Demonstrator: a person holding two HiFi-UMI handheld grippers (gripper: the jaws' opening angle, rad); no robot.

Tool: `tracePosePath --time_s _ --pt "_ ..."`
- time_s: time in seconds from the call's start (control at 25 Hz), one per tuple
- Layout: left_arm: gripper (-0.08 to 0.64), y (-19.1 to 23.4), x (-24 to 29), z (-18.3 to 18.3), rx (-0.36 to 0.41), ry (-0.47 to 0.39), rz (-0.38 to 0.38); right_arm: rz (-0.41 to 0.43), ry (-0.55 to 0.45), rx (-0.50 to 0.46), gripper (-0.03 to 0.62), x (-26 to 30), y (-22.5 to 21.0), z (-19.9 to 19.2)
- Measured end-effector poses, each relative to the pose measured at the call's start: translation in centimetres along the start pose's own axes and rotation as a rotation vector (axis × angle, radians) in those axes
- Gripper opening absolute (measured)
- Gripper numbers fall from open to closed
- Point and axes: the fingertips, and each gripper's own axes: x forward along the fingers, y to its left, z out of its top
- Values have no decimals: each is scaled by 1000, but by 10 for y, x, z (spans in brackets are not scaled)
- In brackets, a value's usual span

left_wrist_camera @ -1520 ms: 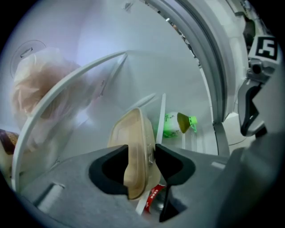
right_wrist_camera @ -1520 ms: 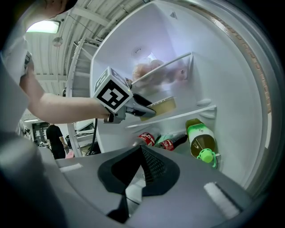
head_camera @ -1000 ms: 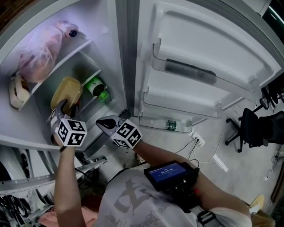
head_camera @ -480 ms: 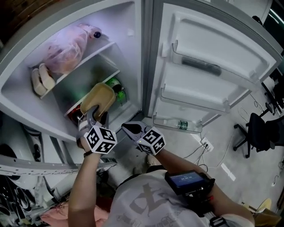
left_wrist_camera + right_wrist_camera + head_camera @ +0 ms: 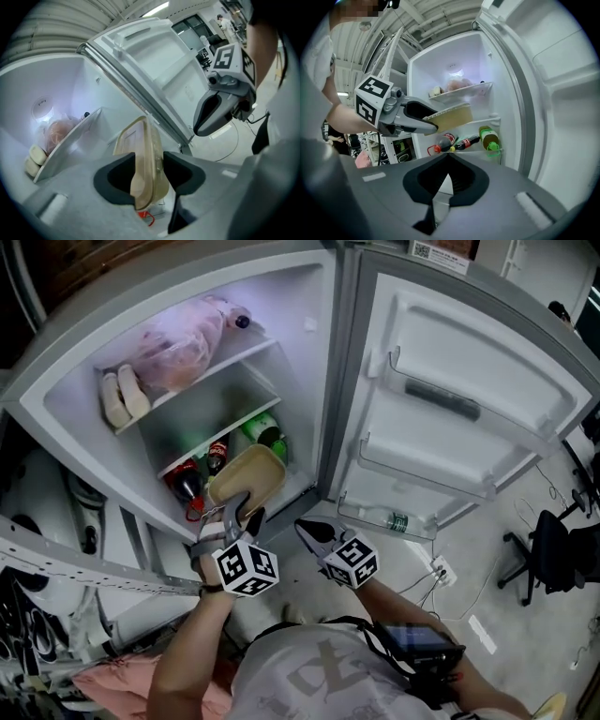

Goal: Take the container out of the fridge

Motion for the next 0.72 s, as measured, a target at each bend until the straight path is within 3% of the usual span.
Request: tracePosePath --time_s 0.28,0.72 --pt "193 -43 -18 -5 -8 34 -17 29 10 -43 8 -32 3 -11" --pt "193 -117 -67 -24 -95 96 -47 32 9 8 8 -82 8 -34"
